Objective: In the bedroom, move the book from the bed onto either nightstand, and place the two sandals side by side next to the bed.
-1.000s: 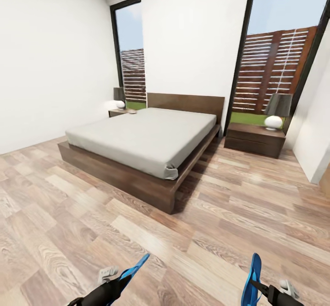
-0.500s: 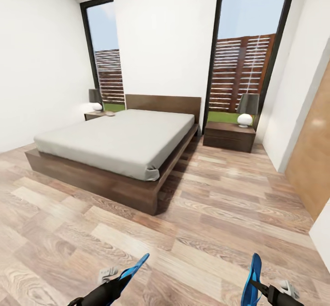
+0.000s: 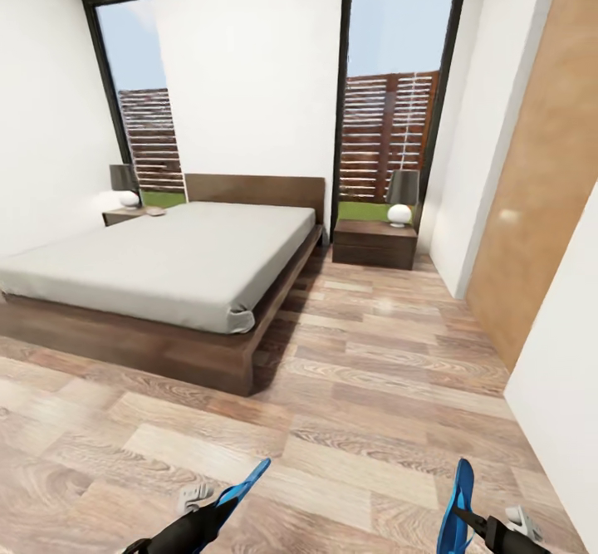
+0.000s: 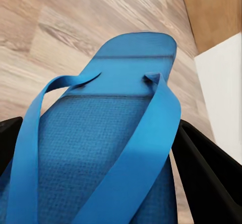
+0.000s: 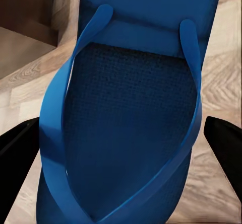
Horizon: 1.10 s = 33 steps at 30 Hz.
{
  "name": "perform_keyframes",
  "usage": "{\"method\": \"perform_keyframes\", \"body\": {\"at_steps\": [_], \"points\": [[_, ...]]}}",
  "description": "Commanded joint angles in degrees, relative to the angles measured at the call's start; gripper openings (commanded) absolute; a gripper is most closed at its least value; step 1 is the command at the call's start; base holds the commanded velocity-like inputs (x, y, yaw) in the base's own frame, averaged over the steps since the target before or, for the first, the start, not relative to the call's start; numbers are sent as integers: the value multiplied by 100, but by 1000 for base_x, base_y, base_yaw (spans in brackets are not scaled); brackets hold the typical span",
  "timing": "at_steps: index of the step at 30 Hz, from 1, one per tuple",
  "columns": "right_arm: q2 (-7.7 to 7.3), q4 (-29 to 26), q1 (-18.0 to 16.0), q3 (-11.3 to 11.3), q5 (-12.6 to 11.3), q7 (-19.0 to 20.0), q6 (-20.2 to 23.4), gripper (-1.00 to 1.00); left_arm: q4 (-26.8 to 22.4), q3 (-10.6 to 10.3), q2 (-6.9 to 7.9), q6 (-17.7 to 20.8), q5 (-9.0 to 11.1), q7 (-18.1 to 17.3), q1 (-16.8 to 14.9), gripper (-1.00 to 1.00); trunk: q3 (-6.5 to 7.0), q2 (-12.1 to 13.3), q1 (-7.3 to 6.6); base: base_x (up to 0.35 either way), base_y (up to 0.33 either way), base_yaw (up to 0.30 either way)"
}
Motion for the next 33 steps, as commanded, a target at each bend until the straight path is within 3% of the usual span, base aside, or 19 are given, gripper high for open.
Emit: {"method": "perform_keyframes", "body": {"at_steps": [1, 28, 33], "points": [[0, 0, -4, -23, -30, 17, 61, -100, 4, 5, 2, -11, 20, -15, -2, -100, -3, -2, -1, 0, 0, -300], [0, 0, -4, -22, -30, 17, 61, -100, 4, 5, 2, -5, 20, -20, -2, -100, 64, -2, -1, 0, 0, -299], [0, 0, -7, -23, -30, 18, 62, -100, 4, 5, 2, -5, 17, -15, -2, -100, 66, -2, -1, 0, 0, -152]]}}
